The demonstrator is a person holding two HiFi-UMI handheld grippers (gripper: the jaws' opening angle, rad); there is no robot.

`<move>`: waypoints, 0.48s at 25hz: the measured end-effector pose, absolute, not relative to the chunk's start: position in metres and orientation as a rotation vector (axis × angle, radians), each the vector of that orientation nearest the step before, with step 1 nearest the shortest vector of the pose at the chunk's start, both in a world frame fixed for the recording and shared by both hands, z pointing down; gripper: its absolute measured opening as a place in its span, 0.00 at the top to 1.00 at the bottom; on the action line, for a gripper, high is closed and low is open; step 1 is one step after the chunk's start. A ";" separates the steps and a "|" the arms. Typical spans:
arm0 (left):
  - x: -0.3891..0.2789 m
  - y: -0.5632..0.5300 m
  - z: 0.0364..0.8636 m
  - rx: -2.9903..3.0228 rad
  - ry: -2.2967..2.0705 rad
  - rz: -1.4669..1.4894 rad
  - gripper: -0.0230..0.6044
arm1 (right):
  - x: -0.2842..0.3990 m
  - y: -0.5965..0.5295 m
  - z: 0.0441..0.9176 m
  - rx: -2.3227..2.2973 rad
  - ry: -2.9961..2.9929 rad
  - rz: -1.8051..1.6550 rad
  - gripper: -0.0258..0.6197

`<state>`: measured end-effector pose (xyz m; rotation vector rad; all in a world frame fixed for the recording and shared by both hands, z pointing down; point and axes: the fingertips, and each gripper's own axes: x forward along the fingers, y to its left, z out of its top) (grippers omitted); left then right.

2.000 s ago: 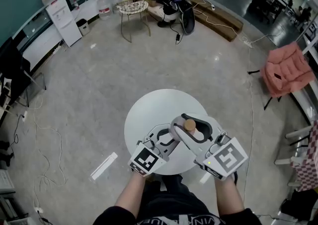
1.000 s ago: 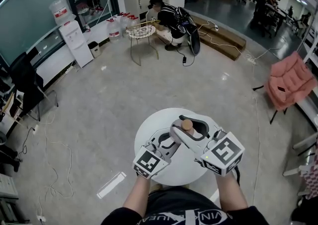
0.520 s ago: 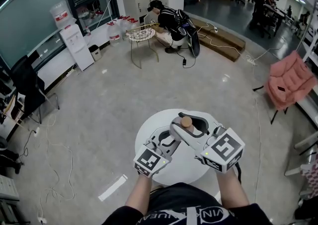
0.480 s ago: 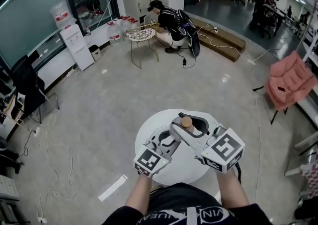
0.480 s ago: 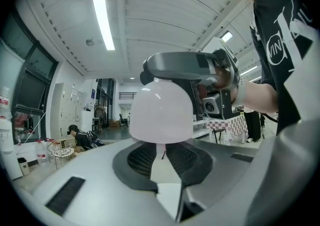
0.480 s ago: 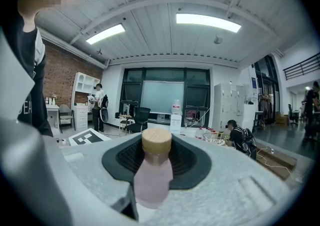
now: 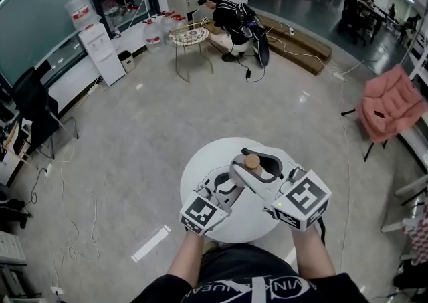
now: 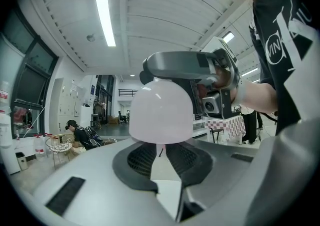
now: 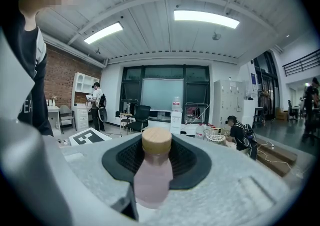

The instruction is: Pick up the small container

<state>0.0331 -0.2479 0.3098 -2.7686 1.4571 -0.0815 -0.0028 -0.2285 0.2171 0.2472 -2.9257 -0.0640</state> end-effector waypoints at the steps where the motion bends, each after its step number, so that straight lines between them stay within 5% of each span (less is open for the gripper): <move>1: 0.034 -0.247 0.311 -2.771 1.458 -0.082 0.87 | -0.003 -0.228 0.218 0.247 -2.924 -0.061 0.77; 12: 0.033 -0.245 0.318 -2.790 1.484 -0.094 0.87 | -0.004 -0.227 0.224 0.213 -2.919 -0.041 0.77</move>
